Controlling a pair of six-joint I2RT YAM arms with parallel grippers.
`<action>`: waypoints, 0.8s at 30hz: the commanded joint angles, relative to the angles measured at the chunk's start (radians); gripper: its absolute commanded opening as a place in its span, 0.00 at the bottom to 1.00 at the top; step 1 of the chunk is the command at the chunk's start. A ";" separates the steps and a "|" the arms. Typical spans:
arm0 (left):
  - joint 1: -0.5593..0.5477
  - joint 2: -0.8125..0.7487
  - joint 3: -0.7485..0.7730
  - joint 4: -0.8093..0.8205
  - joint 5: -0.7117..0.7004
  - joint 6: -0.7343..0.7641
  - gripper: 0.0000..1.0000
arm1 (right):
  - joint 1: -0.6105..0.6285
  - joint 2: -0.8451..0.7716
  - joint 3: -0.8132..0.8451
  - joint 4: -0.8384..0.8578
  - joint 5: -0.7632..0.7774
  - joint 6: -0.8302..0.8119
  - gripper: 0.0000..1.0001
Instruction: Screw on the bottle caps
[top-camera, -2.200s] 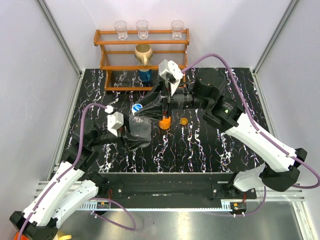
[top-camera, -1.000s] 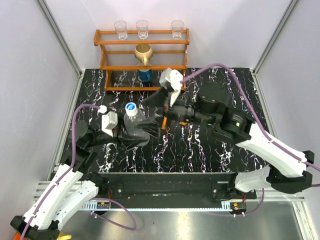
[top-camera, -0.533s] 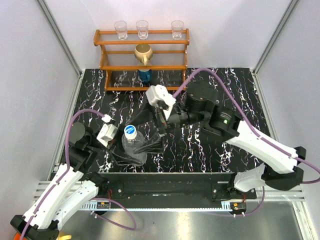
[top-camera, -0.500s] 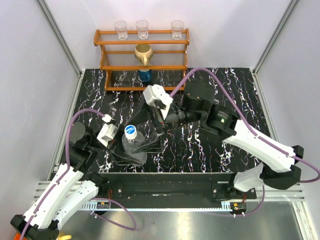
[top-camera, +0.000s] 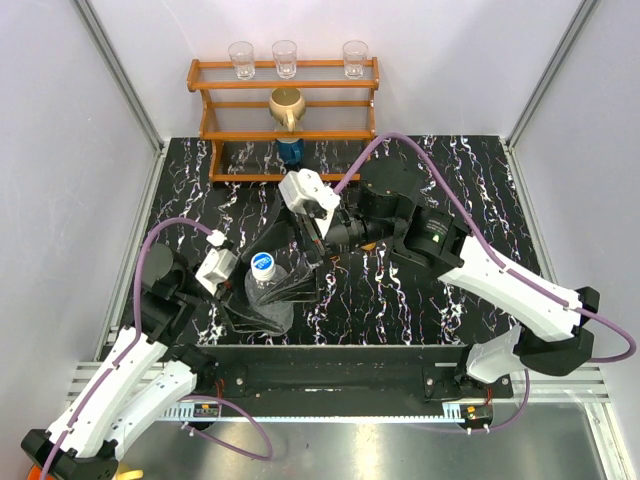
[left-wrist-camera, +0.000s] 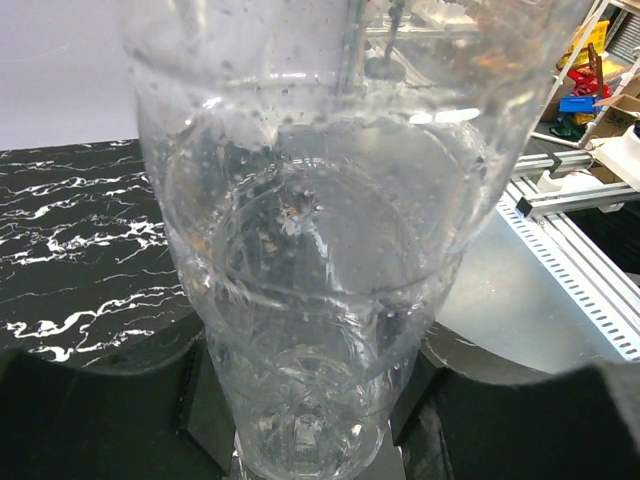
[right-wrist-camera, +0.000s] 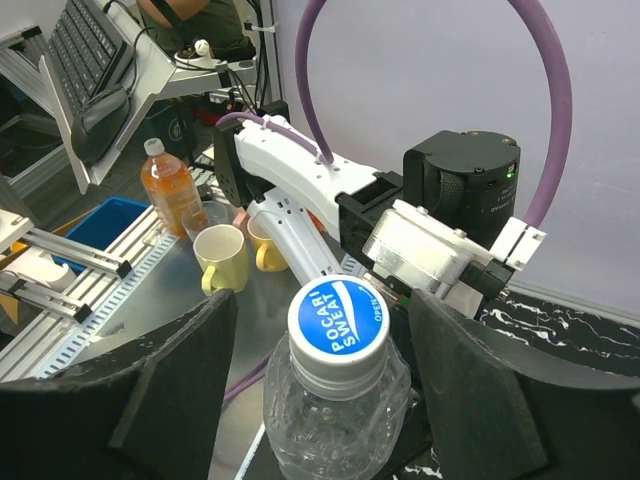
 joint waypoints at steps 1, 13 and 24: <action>-0.003 -0.014 -0.005 0.040 0.010 0.009 0.51 | -0.010 -0.038 0.048 0.046 -0.009 -0.016 0.75; -0.003 -0.017 -0.008 0.039 -0.020 0.011 0.50 | -0.026 -0.047 0.048 0.046 -0.029 -0.002 0.47; 0.003 -0.024 -0.002 -0.018 -0.138 0.079 0.46 | -0.041 -0.049 0.048 0.038 0.005 0.007 0.17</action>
